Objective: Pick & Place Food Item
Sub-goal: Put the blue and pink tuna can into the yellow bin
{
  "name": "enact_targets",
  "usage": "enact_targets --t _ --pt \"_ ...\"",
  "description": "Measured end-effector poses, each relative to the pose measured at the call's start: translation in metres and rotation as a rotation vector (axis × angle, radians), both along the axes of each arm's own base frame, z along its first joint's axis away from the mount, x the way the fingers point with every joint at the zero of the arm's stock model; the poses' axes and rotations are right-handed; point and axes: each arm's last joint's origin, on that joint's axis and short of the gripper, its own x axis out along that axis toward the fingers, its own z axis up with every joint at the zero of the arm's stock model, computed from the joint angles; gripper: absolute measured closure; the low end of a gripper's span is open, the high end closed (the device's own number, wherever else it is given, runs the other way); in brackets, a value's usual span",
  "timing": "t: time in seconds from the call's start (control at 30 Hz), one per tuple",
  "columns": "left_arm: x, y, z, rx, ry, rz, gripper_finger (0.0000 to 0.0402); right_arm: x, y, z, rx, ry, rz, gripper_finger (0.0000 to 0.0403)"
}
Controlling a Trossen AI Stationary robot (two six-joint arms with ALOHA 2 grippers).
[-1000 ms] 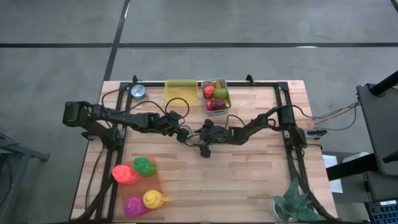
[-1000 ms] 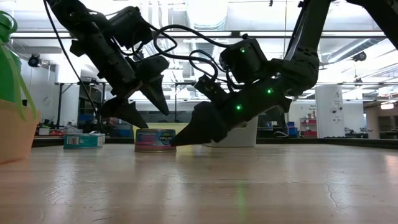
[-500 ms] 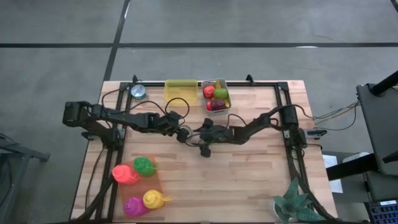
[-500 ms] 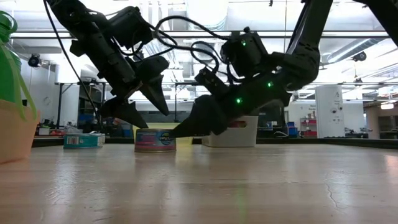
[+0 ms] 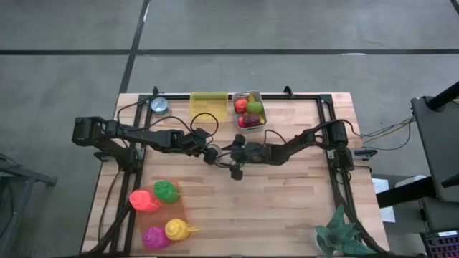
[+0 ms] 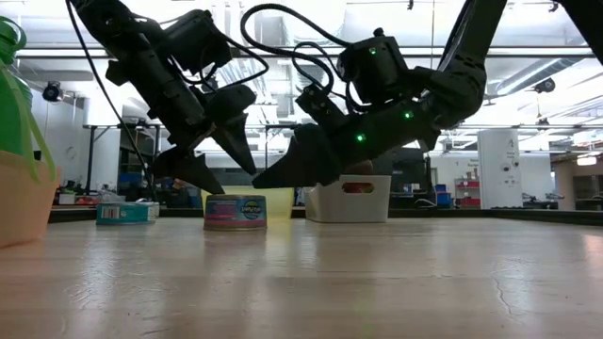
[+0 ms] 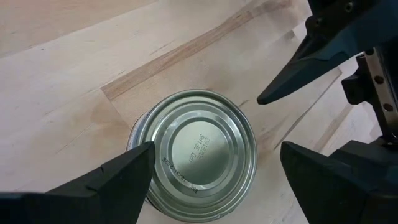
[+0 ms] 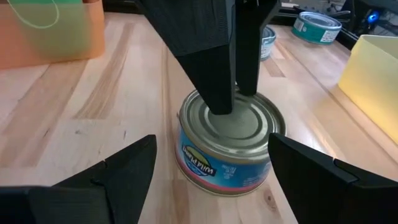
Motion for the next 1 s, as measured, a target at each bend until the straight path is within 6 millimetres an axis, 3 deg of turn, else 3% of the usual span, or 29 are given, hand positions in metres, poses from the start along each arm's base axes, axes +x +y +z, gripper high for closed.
enact_targets --t 0.57,1.0 --pt "0.008 0.001 0.013 0.049 -0.029 -0.055 0.0048 0.0 0.0 0.0 0.004 -0.004 -0.001 0.0097" --pt "-0.001 0.001 0.022 0.05 -0.017 -0.054 0.0048 -0.001 0.0 -0.002 0.004 0.022 -0.001 0.0097"
